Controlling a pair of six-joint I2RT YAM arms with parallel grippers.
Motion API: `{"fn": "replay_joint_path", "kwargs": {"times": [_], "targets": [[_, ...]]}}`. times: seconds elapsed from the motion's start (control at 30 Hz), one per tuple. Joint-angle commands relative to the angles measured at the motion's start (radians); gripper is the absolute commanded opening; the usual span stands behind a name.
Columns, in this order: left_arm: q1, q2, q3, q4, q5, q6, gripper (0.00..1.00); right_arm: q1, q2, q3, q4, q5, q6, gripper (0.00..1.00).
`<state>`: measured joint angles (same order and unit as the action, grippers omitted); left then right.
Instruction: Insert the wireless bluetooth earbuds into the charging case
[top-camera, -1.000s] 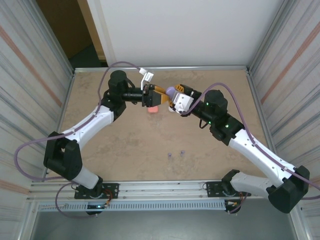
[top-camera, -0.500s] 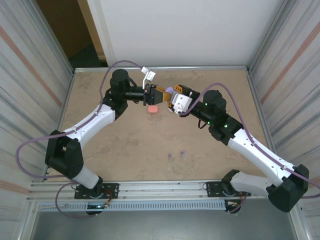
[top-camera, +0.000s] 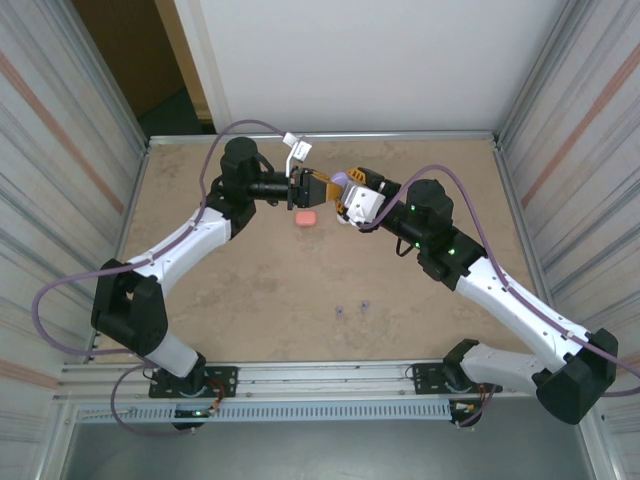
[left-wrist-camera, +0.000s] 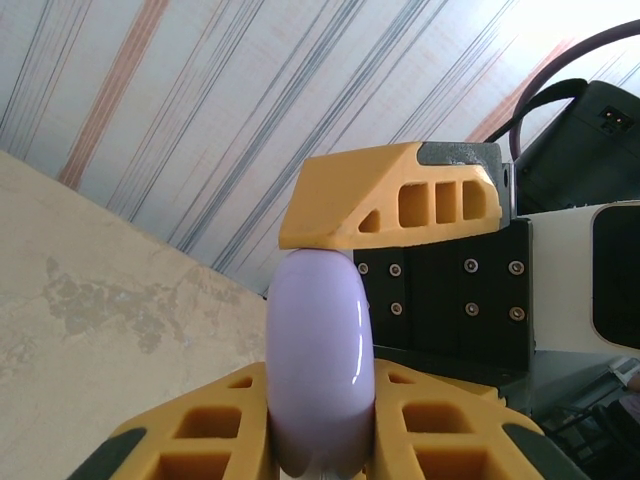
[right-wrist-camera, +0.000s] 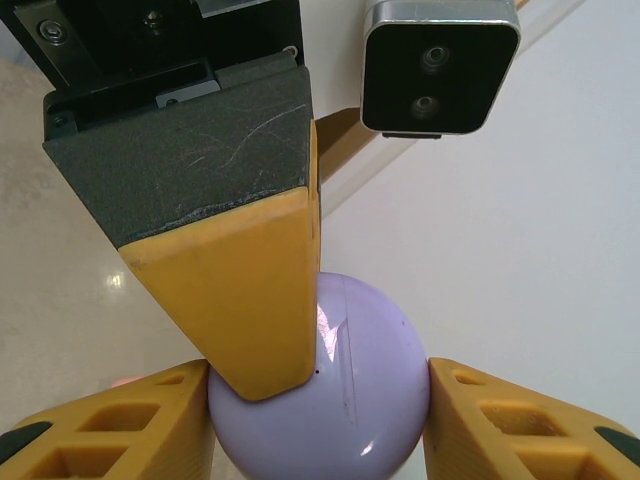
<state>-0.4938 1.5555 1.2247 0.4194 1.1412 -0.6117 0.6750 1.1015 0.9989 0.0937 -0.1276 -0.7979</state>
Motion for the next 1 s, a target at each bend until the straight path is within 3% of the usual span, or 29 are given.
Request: {"fn": "replay_joint_path", "kwargs": {"times": [0.0, 0.3, 0.33, 0.37, 0.6, 0.97], "targets": [[-0.007, -0.018, 0.023, 0.004, 0.011, 0.031, 0.07, 0.005, 0.008, 0.030, 0.030, 0.006, 0.008, 0.52], [-0.001, -0.100, -0.035, -0.007, -0.086, 0.134, 0.00, -0.018, -0.021, 0.001, 0.029, -0.027, 0.106, 0.76], [0.001, -0.112, -0.049, 0.002, -0.103, 0.145, 0.00, -0.020, -0.028, -0.009, 0.032, -0.037, 0.123, 0.80], [0.004, -0.121, -0.061, 0.015, -0.115, 0.154, 0.00, -0.022, -0.034, -0.017, 0.037, -0.046, 0.140, 1.00], [0.021, -0.182, -0.190, 0.159, -0.198, 0.271, 0.00, -0.051, -0.077, -0.080, 0.066, -0.139, 0.343, 0.99], [0.023, -0.251, -0.438, 0.527, -0.286, 0.404, 0.00, -0.116, -0.216, -0.271, 0.269, -0.304, 0.768, 0.99]]}}
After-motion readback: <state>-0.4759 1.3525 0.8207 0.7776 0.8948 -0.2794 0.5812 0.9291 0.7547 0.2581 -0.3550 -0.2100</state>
